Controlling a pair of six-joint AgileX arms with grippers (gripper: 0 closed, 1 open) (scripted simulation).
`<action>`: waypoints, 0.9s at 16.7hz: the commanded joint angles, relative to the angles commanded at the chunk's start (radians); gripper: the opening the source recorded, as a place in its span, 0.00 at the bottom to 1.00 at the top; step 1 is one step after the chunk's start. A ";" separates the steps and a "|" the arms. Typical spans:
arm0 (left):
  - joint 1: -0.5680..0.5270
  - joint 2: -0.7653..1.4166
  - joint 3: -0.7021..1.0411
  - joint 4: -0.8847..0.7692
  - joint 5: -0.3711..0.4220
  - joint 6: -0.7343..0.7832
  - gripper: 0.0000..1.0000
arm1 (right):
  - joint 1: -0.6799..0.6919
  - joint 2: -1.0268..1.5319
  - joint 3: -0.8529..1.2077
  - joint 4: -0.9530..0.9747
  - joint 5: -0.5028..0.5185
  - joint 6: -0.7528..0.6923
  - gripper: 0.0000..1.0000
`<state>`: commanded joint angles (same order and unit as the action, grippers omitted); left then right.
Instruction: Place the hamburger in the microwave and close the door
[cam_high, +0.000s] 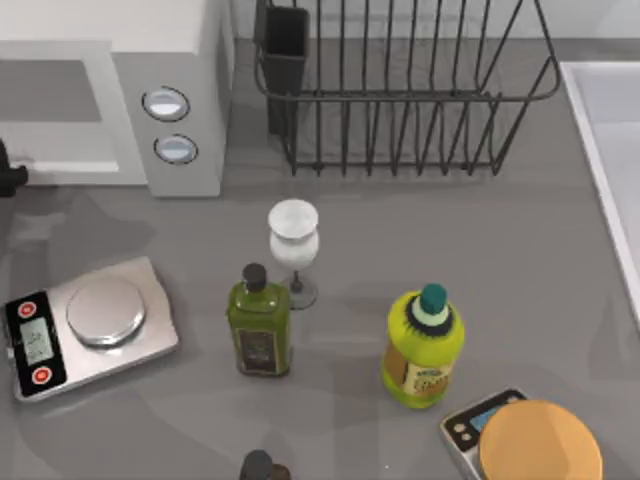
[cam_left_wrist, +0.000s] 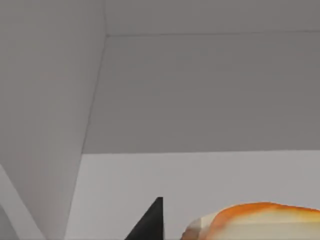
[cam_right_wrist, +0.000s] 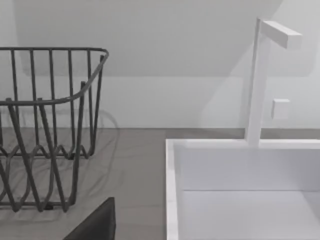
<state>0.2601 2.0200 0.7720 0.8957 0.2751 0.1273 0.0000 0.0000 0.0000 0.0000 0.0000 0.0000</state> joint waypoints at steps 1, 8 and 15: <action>-0.002 0.012 -0.008 0.013 0.001 -0.010 0.00 | 0.000 0.000 0.000 0.000 0.000 0.000 1.00; -0.004 0.019 -0.013 0.018 0.002 -0.014 0.15 | 0.000 0.000 0.000 0.000 0.000 0.000 1.00; -0.004 0.019 -0.013 0.018 0.002 -0.014 0.68 | 0.000 0.000 0.000 0.000 0.000 0.000 1.00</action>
<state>0.2566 2.0390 0.7591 0.9139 0.2771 0.1132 0.0000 0.0000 0.0000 0.0000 0.0000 0.0000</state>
